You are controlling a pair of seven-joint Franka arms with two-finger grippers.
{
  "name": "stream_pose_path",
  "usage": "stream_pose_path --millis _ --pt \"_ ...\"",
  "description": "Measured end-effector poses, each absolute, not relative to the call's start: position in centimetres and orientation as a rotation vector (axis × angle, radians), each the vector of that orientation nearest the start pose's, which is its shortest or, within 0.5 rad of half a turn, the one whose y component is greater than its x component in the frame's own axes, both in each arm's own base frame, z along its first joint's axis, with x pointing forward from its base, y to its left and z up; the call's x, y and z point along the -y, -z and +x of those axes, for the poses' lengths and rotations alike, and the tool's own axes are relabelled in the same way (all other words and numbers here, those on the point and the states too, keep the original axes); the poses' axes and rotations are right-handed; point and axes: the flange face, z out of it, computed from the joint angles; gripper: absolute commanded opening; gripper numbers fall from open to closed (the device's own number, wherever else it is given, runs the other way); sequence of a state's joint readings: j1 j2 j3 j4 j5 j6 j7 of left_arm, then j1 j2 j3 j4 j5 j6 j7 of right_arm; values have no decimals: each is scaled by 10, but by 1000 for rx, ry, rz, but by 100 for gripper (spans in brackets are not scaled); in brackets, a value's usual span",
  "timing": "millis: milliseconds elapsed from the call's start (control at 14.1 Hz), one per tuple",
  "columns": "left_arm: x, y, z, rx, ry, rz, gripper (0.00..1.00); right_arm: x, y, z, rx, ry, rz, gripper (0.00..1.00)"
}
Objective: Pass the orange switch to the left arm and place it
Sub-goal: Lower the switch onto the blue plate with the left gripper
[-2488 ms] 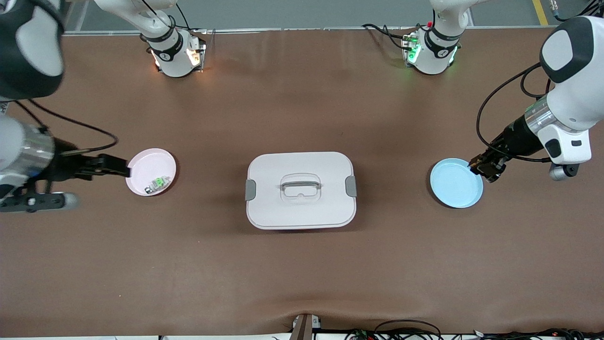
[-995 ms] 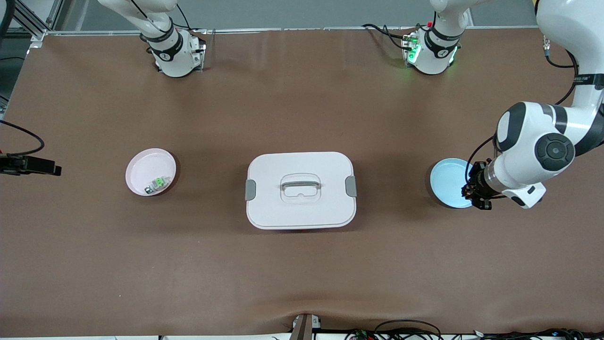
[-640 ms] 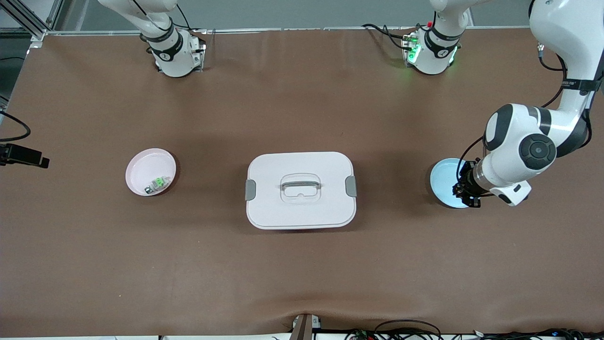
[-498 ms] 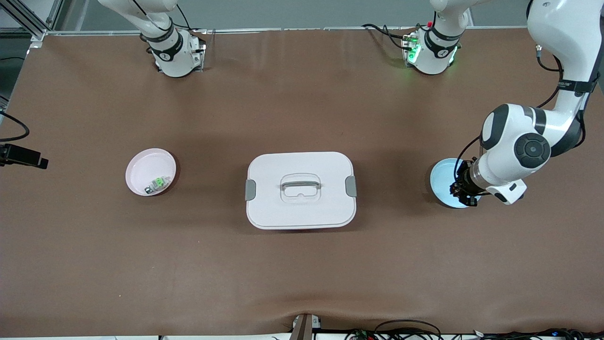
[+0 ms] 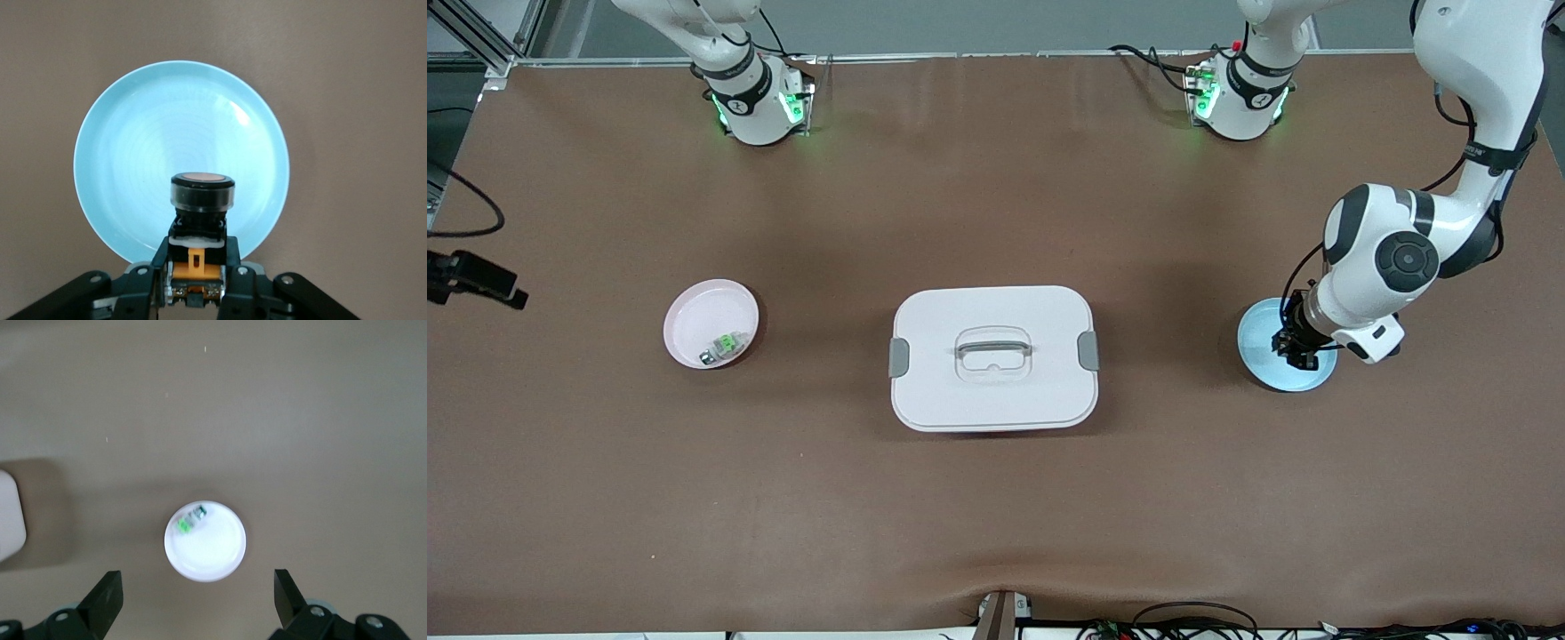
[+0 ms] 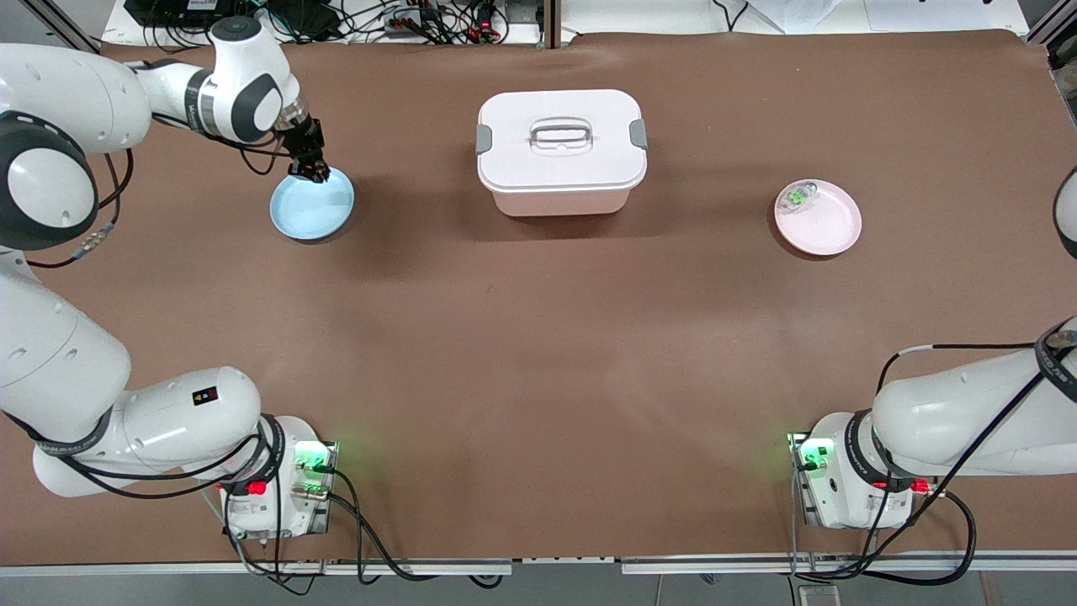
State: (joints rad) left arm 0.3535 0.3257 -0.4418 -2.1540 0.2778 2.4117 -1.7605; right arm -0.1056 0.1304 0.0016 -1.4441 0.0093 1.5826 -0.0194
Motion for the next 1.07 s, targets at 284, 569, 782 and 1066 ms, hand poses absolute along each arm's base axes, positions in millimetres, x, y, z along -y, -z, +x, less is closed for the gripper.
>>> stream_pose_path --millis 284,569,782,1066 --pt "50 -249 553 2087 31 -2301 0 59 -613 578 -130 -62 -3127 100" --pt "53 -238 544 2094 37 -2326 0 56 -611 572 -124 -134 -3126 100" --pt "53 -230 539 2088 17 -2324 0 59 -618 572 -133 -93 -3129 100" --pt "47 -223 535 2091 1 -2308 0 59 -625 571 -134 -52 -3131 100"
